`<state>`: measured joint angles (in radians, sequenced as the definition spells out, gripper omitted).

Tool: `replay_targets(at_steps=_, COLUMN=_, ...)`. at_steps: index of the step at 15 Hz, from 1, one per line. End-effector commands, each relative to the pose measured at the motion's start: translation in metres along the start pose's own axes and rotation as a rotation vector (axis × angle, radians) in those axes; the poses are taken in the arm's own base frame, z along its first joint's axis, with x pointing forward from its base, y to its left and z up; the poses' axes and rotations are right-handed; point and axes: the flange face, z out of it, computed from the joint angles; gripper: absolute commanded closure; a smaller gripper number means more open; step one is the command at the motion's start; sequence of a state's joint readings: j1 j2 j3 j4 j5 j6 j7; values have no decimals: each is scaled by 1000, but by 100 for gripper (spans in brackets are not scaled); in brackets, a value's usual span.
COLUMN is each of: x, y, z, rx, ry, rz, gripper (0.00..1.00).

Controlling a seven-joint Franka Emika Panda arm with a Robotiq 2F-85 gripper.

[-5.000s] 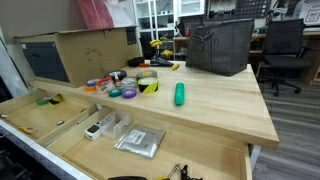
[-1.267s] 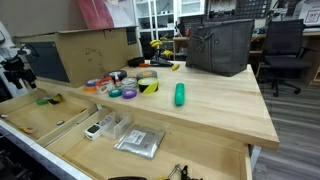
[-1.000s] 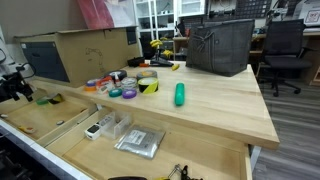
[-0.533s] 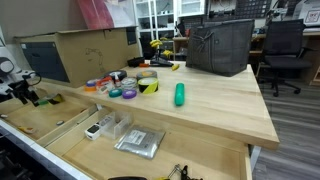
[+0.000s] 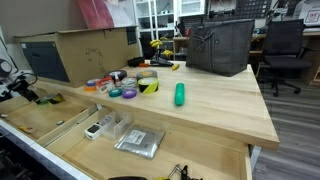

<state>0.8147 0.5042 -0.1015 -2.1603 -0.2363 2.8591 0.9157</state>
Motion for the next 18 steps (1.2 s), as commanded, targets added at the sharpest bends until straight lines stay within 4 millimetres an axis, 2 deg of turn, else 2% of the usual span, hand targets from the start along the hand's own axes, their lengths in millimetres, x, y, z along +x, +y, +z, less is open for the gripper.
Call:
replay_targets(at_steps=1, x=-4, y=-25, z=13, rx=-2, ry=62, rz=136, gripper=0)
replay_targets(at_steps=6, x=-6, y=-39, z=20, rx=-19, ry=149, rz=277, gripper=0)
replay_targets(at_steps=11, x=3, y=-38, z=21, rx=-33, ry=227, rz=344, gripper=0)
replay_targets(at_steps=14, x=4, y=-37, z=30, rx=-47, ry=223, rz=379, gripper=0)
replay_targets(at_steps=18, x=14, y=-31, z=44, rx=-55, ry=228, rz=460, gripper=0)
